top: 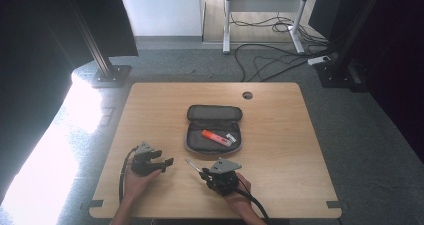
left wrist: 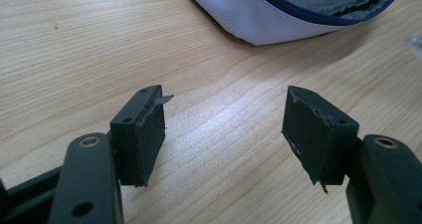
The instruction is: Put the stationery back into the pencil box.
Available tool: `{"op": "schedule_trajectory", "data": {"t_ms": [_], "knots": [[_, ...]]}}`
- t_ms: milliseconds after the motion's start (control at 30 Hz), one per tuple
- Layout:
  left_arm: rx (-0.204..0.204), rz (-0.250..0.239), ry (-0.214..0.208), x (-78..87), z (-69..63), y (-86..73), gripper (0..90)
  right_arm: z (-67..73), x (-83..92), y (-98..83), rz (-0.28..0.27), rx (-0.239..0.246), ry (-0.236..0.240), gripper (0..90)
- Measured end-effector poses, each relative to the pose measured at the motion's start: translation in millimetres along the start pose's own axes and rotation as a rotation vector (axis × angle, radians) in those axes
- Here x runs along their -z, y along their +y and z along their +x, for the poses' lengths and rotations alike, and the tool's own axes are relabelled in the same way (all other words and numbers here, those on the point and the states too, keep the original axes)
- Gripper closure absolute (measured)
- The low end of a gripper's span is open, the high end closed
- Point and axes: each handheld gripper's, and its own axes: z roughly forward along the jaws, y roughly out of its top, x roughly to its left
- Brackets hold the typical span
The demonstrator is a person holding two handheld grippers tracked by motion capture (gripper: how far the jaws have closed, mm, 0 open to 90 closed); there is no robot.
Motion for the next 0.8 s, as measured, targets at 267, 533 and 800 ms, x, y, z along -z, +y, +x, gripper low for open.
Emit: {"op": "schedule_trajectory", "data": {"t_ms": [267, 533, 800], "knots": [[0.000, 0.003, 0.000, -0.6, -0.4, 0.0, 33.7, -5.0, 3.6, 3.9, -0.018, -0.008, -0.014, 78.6], [-0.002, 0.005, -0.001, -1.2, -0.9, -0.2, 33.6, -11.0, 5.1, 6.8, -0.026, -0.012, -0.022, 78.7], [-0.004, 0.007, -0.001, -1.7, -0.5, -0.4, 33.6, -18.9, 7.1, 9.7, -0.041, -0.028, -0.028, 78.7]]}}
